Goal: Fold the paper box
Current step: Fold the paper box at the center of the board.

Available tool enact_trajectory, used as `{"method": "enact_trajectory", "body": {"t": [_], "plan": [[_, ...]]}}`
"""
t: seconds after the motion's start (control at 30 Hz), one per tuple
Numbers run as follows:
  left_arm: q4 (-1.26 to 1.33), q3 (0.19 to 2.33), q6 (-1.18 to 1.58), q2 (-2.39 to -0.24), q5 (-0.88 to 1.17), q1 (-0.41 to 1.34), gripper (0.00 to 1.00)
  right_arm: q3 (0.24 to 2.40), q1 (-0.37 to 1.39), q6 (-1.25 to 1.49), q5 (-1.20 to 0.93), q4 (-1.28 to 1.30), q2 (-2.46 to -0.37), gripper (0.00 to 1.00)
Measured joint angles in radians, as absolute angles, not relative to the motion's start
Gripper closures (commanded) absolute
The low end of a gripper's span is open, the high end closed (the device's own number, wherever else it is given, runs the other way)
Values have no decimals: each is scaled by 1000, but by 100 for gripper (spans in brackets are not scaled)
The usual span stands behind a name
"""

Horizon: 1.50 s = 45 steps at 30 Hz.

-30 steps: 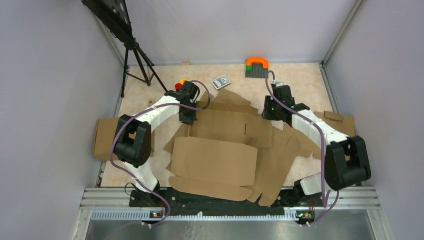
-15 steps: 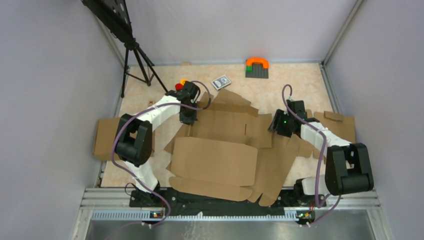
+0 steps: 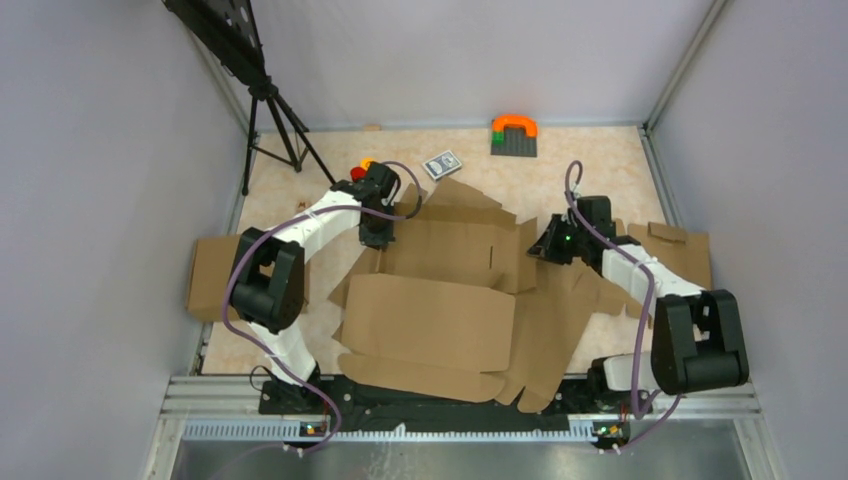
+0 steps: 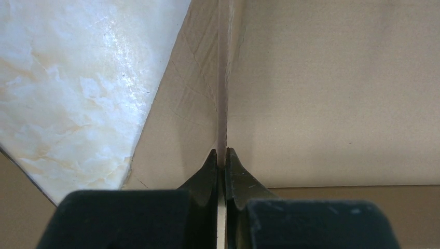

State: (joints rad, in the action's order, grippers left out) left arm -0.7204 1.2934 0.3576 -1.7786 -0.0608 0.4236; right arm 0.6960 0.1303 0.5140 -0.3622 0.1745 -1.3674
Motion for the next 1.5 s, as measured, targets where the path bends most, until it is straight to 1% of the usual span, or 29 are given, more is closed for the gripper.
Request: {"method": "enact_trajectory", "body": {"t": [0.53, 0.73, 0.8, 0.83, 1.27, 1.4, 1.43, 1.47, 1.5], "plan": [[-735, 1308, 356, -1786, -65, 428, 100, 795, 265, 522, -364, 207, -1325, 99], [-735, 1309, 356, -1790, -66, 430, 100, 801, 283, 541, -387, 168, -1353, 71], [-735, 1309, 356, -1790, -65, 430, 100, 801, 287, 549, -405, 146, -1364, 58], [-736, 1309, 356, -1790, -64, 431, 100, 801, 289, 552, -416, 135, -1369, 55], [-736, 1311, 356, -1790, -57, 440, 100, 764, 293, 627, -577, -74, -1454, 53], [-736, 1311, 356, -1790, -57, 440, 100, 765, 293, 637, -606, -109, -1480, 55], [-737, 1311, 356, -1790, -57, 440, 100, 766, 293, 640, -614, -117, -1487, 55], [-737, 1311, 356, -1790, -57, 439, 100, 767, 293, 641, -620, -123, -1494, 52], [-737, 1311, 356, -1790, -58, 439, 100, 767, 293, 643, -627, -131, -1499, 47]]}}
